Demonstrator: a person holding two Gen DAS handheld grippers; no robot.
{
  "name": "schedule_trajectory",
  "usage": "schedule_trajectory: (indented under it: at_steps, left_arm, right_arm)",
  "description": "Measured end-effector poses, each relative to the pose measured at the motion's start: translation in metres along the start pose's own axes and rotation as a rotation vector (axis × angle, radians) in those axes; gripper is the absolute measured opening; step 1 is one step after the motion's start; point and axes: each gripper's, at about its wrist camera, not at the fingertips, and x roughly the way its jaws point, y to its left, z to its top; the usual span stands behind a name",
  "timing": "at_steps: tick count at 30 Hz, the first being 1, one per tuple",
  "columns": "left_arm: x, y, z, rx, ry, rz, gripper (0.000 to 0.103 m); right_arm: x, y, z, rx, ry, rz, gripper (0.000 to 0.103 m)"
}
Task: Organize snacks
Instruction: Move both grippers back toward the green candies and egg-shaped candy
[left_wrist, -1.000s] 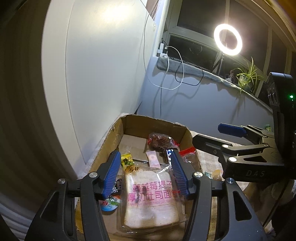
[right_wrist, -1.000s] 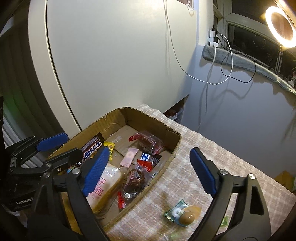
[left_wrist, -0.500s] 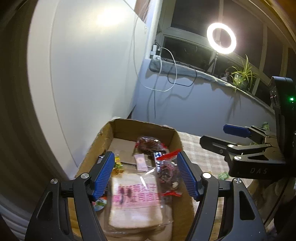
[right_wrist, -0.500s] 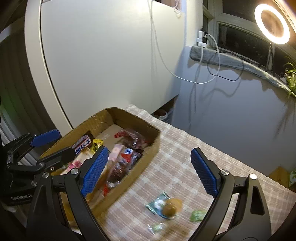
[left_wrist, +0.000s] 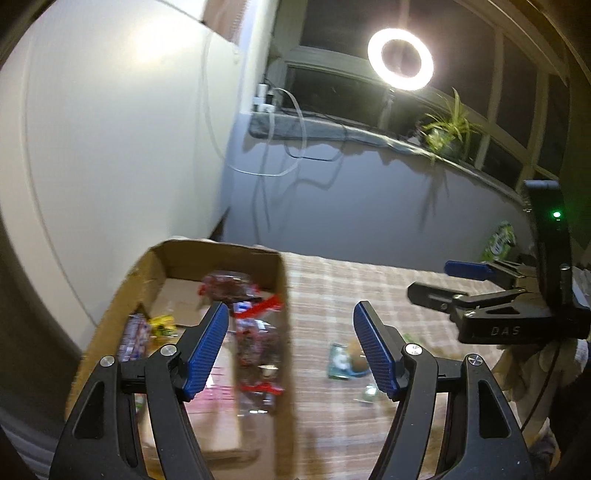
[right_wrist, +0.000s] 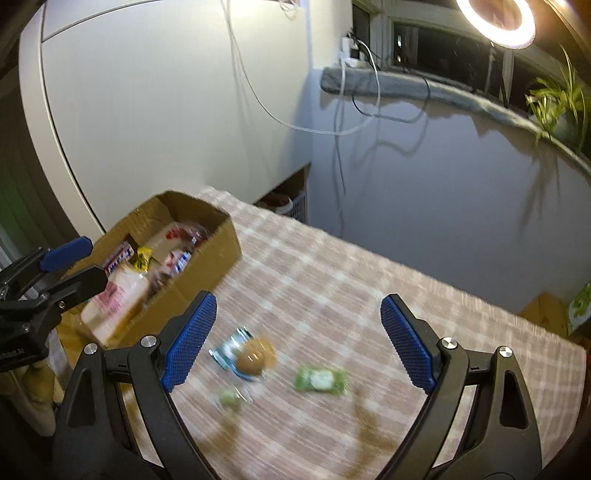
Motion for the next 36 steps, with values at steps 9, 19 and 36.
schedule_trajectory:
  at_steps: [9,19,36]
  left_arm:
    - [0.024,-0.056,-0.021,0.103,0.116,-0.105,0.054]
    - [0.054,-0.078,-0.047,0.157,0.235,-0.1,0.046]
    - [0.084,-0.069,-0.064,0.136,0.343,-0.067,0.037]
  right_arm:
    - [0.012,-0.021,-0.032,-0.059,0.081,0.051,0.08]
    - [0.04,-0.031,-0.062,-0.149,0.167,0.128,0.06]
    - [0.064,-0.02,-0.066,-0.282,0.195,0.145,0.054]
